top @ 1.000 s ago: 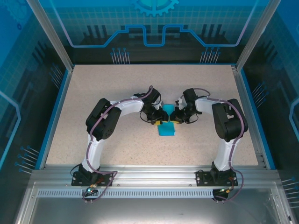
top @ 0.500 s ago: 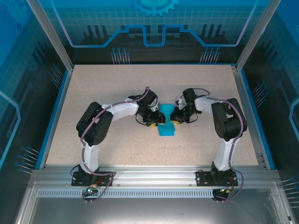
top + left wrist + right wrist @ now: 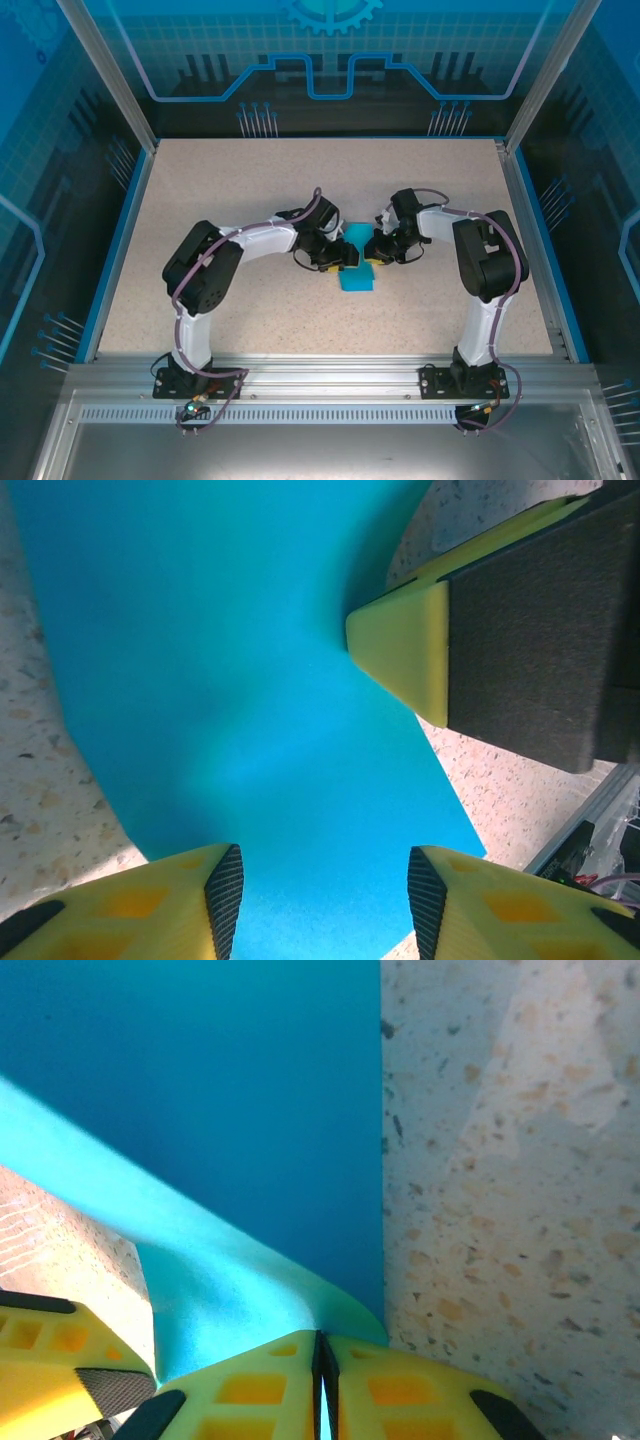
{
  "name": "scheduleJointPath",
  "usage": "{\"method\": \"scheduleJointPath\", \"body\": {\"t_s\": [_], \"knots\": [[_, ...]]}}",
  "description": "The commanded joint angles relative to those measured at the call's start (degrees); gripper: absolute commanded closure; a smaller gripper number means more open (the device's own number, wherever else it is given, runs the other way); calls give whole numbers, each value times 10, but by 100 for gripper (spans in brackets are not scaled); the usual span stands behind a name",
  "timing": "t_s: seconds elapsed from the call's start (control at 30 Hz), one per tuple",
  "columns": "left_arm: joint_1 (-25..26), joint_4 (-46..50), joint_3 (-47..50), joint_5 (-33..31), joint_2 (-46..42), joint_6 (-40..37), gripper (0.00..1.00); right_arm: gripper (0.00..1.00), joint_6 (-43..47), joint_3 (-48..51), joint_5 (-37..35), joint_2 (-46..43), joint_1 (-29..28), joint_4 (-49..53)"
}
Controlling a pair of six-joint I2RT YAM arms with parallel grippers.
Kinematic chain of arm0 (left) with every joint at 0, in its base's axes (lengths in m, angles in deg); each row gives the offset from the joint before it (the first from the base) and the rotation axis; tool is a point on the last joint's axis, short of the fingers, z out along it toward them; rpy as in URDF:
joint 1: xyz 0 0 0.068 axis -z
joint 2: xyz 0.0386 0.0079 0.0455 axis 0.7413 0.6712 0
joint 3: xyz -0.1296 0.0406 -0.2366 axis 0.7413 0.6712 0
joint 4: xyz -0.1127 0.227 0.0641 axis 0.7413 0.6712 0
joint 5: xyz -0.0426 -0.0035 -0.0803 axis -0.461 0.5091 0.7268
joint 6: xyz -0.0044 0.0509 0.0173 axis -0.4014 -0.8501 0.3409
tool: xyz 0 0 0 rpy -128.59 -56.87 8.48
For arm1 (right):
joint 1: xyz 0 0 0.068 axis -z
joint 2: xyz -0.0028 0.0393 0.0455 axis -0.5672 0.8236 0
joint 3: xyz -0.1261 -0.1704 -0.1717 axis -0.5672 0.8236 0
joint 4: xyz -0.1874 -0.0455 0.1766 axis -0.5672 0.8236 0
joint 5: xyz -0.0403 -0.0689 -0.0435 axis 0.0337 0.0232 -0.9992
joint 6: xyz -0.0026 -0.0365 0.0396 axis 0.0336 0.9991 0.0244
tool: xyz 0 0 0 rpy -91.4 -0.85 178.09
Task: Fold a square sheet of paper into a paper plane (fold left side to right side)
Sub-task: First fold the square sheet of paper in half at the center of the table.
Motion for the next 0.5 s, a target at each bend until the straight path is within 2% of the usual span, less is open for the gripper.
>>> {"method": "scheduleJointPath", "body": {"t_s": [0.0,0.23,0.47], "knots": [[7,2,-14,5,24,-2,49,87,-1,15,-59,33,-14,40],[12,14,3,-2,33,-13,50,87,-1,15,-64,33,-14,45],[22,8,46,-7,-3,-17,50,87,-3,14,-68,36,-14,50]]}}
